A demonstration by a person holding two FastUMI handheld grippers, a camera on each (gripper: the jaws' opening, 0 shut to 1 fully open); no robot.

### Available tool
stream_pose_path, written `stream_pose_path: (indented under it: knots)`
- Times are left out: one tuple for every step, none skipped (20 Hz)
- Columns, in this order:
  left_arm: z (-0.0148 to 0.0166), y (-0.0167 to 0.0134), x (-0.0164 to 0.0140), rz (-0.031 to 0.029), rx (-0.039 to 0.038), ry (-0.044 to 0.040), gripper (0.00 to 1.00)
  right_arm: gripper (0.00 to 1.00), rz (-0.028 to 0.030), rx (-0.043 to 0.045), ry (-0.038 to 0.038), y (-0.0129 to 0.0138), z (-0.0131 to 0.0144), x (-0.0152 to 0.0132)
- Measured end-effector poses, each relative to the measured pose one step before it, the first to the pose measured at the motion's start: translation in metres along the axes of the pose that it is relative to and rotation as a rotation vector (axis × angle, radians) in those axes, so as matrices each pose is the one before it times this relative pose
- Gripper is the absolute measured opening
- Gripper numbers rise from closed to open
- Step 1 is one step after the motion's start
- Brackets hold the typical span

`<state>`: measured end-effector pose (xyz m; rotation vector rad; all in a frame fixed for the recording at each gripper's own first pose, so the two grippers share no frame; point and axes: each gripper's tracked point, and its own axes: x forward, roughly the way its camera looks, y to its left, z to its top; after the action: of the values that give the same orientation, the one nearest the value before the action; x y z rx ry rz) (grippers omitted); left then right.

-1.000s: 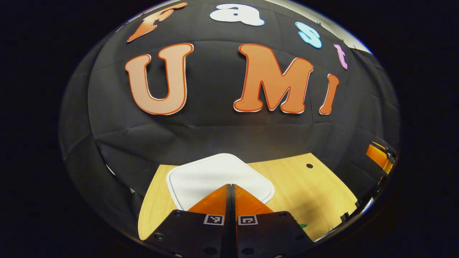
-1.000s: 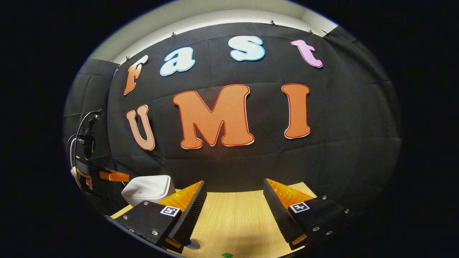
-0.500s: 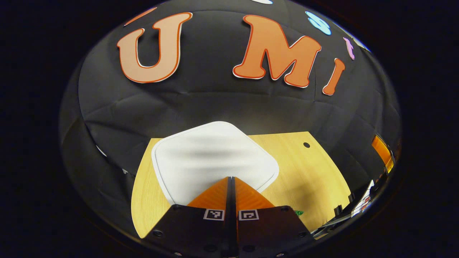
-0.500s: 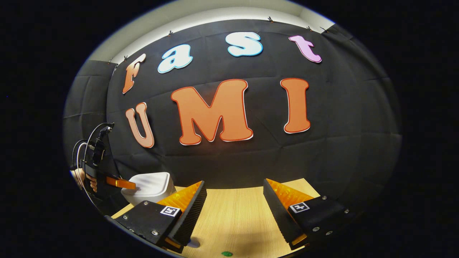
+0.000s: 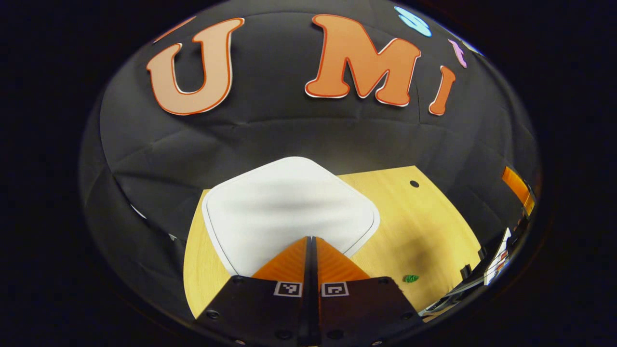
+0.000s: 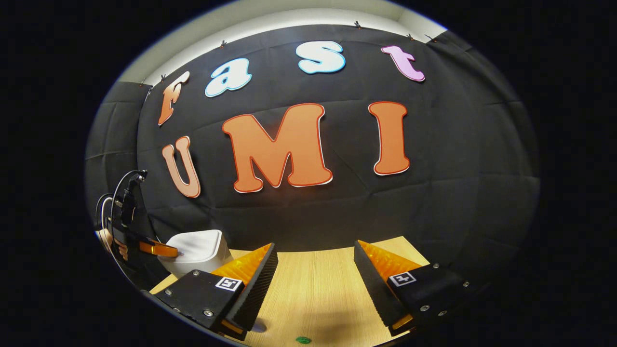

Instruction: Press the lid of the desktop garbage bin to open it, pick up the crumpled paper on the desktop and throw it into the bin, then pick up the pop can on the desktop and drop it into the bin, and finally close the garbage bin lid.

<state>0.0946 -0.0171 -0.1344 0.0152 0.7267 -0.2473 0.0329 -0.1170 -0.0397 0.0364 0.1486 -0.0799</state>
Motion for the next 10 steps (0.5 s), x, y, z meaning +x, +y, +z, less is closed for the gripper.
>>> stream_pose_path:
  knots:
    - [0.00203, 0.00103, 0.00047, -0.00807, -0.02139, -0.01421, 0.01, 0.95, -0.00182, 0.0004, -0.00062, -0.00032, -0.00064, 0.00046]
    - [-0.00112, 0.00088, -0.00152, -0.00528, -0.01554, -0.00354, 0.01, 0.95, 0.00205, 0.00182, 0.0008, -0.00022, 0.00037, -0.00027]
    - [0.00204, -0.00056, 0.00041, -0.00414, -0.00795, -0.01373, 0.05, 0.95, 0.00222, 0.00458, 0.00066, 0.00063, 0.00086, -0.00024]
    - [0.00068, -0.00042, -0.00146, 0.00036, -0.00967, -0.00782, 0.01, 0.95, 0.0024, 0.00634, -0.00205, 0.00076, 0.00225, -0.00031]
    - [0.00391, 0.00129, -0.00212, 0.00254, 0.0011, -0.02439, 0.01, 0.95, 0.00026, 0.00357, -0.00413, 0.00048, 0.00285, -0.00035]
    - [0.00379, 0.00409, -0.00246, 0.02423, -0.00013, -0.01875, 0.0, 0.95, -0.00482, 0.00421, -0.0119, -0.00178, 0.00442, -0.00041]
    - [0.00469, 0.00194, -0.00423, 0.01815, 0.01792, -0.01782, 0.05, 0.95, 0.00412, 0.00467, -0.01028, 0.00074, 0.00421, -0.00133]
    - [0.01017, 0.00183, -0.00523, 0.0158, 0.01432, -0.04152, 0.0, 0.95, 0.00425, 0.00599, -0.00938, 0.00169, 0.00424, -0.00118]
    - [0.01305, 0.00094, -0.00571, 0.01434, 0.00853, -0.0389, 0.0, 0.95, 0.00351, 0.00521, -0.00822, 0.00075, 0.0034, -0.00111]
    - [0.01093, 0.00113, -0.00622, 0.01512, 0.00402, -0.03916, 0.0, 0.95, 0.00311, 0.00099, -0.00138, 0.00146, -0.00021, 0.0002]
